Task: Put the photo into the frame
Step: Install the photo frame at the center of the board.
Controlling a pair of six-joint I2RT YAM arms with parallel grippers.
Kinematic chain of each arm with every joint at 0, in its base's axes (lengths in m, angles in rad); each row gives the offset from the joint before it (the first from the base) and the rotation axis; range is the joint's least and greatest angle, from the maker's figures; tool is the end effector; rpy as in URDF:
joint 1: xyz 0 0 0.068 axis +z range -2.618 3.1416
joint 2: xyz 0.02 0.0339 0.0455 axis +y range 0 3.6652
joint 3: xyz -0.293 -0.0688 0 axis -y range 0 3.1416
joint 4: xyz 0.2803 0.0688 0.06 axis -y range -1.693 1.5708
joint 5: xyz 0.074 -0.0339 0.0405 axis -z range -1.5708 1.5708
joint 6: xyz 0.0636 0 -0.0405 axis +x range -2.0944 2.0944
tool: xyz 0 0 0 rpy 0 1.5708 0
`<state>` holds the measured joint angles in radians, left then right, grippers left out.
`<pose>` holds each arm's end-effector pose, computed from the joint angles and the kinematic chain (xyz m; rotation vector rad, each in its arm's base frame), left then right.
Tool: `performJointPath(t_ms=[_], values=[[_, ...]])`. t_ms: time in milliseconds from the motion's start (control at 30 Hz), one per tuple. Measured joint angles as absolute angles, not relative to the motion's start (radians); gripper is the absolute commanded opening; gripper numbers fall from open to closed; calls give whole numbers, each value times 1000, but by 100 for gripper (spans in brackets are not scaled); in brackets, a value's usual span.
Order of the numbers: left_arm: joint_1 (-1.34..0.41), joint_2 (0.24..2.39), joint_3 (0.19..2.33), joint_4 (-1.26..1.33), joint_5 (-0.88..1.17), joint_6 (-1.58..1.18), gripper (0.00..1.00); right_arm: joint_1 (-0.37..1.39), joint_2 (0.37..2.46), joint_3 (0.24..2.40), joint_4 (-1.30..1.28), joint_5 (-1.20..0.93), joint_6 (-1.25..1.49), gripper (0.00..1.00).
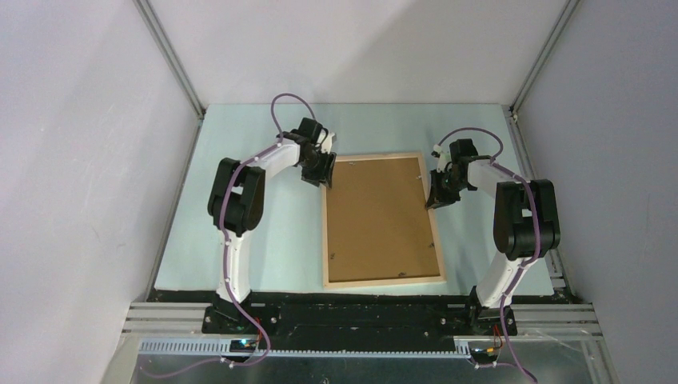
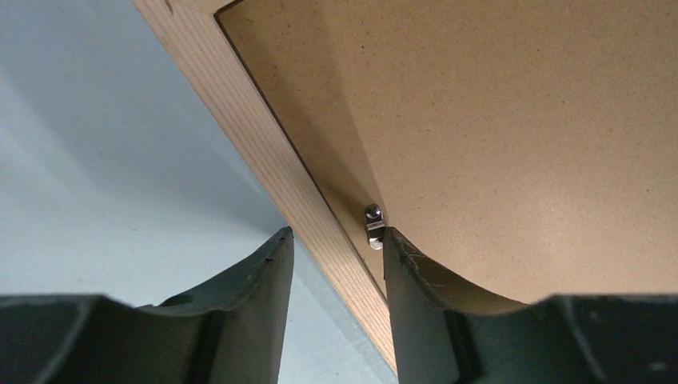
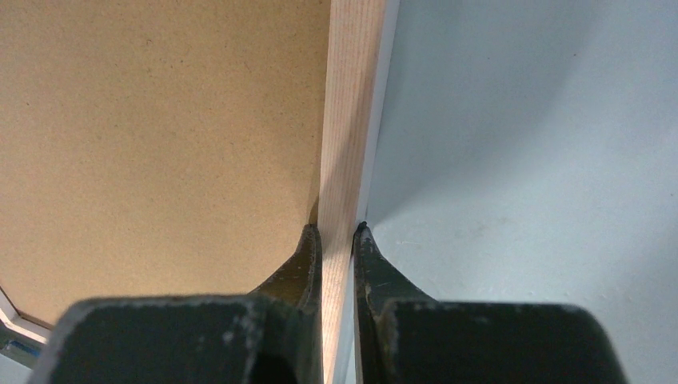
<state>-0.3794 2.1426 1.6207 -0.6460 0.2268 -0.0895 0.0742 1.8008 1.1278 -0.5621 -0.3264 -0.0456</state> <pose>0.4636 -0.2002 0.1471 0.4638 2.7313 -0.4382 0.3850 0.0491 0.1442 -0.2435 2.7659 0.4637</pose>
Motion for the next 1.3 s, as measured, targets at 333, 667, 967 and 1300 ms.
performJointPath(t_ms=[333, 667, 967, 1300], values=[[-392, 2146, 1631, -655, 207, -97, 34, 72, 1801, 1127, -565, -327, -46, 0], [-391, 2146, 1633, -656, 201, -105, 31, 68, 1801, 1127, -568, -330, -50, 0], [-393, 2146, 1633, -653, 202, -98, 64, 68, 1801, 1127, -568, -331, -53, 0], [-395, 2080, 1537, -629, 234, -78, 85, 67, 1801, 1127, -567, -331, -52, 0]])
